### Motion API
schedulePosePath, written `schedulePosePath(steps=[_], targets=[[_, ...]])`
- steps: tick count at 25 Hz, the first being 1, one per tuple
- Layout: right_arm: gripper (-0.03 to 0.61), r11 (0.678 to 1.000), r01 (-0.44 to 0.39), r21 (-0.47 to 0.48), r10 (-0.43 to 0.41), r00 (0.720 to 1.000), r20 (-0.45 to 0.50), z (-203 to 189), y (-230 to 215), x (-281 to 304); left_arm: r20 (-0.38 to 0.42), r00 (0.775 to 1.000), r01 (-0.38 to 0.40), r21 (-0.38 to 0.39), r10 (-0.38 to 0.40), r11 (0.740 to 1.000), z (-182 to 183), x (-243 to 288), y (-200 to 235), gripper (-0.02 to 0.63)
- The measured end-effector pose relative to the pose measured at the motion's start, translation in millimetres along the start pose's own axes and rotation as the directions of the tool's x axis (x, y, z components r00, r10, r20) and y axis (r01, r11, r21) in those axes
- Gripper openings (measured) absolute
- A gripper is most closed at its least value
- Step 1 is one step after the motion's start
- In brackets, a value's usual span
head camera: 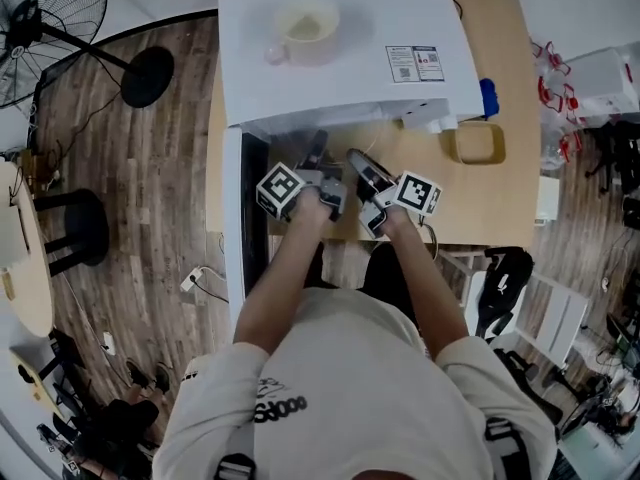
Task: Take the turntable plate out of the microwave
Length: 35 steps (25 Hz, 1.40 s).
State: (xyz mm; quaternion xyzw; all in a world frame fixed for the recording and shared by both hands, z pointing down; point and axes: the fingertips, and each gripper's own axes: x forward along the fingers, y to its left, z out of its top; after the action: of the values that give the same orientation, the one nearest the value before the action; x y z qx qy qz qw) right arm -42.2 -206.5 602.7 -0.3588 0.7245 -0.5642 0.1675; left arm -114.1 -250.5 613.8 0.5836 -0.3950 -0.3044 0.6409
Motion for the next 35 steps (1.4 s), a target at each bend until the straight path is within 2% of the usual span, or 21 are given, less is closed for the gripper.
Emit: schedulePosePath(steps=[3, 5, 8, 10, 13, 14, 18, 22, 26, 30, 33, 35], targets=[[0.130, 1.000, -0.025, 0.001, 0.025, 0.999, 0.039, 14, 4, -5, -0.014, 1.000, 0.003, -0.020, -0.003, 1.000, -15, -15, -7, 0.037], [0.130, 0.999, -0.037, -0.017, 0.038, 0.999, 0.039, 22, 6, -14, -0.032, 0.999, 0.035, 0.014, -0.034, 0.999, -24, -26, -16, 0.037], [0.101, 0.999, 0.009, -0.040, -0.010, 1.000, -0.014, 22, 4, -37, -0.058, 0.992, 0.118, 0.072, -0.114, 0.990, -41, -40, -37, 0.037], [0.084, 0.998, -0.048, -0.029, 0.046, 0.997, -0.063, 17, 20, -49, -0.054, 0.990, 0.132, 0.083, -0.128, 0.988, -55, -51, -50, 0.037], [0.083, 0.983, -0.175, -0.048, 0.168, 0.978, -0.122, 19, 50, -64, -0.025, 0.996, 0.085, 0.084, -0.083, 0.993, -69, -66, -57, 0.037], [0.083, 0.978, -0.201, -0.054, 0.192, 0.972, -0.138, 20, 59, -69, -0.013, 0.996, 0.092, 0.084, -0.091, 0.992, -73, -70, -63, 0.037], [0.083, 0.969, -0.191, -0.158, 0.155, 0.964, -0.218, 23, 74, -86, 0.047, 0.982, 0.179, 0.048, -0.181, 0.983, -86, -82, -95, 0.037], [0.083, 0.957, -0.216, -0.195, 0.160, 0.950, -0.270, 25, 92, -98, 0.111, 0.979, 0.164, 0.059, -0.170, 0.985, -94, -99, -106, 0.037], [0.083, 0.931, -0.271, -0.246, 0.184, 0.928, -0.325, 23, 111, -112, 0.155, 0.970, 0.172, 0.098, -0.186, 0.980, -106, -114, -120, 0.037], [0.083, 0.920, -0.303, -0.247, 0.199, 0.907, -0.372, 16, 112, -132, 0.204, 0.956, 0.196, 0.094, -0.211, 0.976, -127, -128, -123, 0.037], [0.083, 0.910, -0.329, -0.251, 0.218, 0.897, -0.384, 16, 118, -148, 0.232, 0.949, 0.190, 0.120, -0.214, 0.974, -141, -138, -126, 0.037], [0.083, 0.908, -0.333, -0.255, 0.221, 0.896, -0.385, 17, 121, -157, 0.239, 0.940, 0.214, 0.141, -0.243, 0.967, -148, -143, -137, 0.037]])
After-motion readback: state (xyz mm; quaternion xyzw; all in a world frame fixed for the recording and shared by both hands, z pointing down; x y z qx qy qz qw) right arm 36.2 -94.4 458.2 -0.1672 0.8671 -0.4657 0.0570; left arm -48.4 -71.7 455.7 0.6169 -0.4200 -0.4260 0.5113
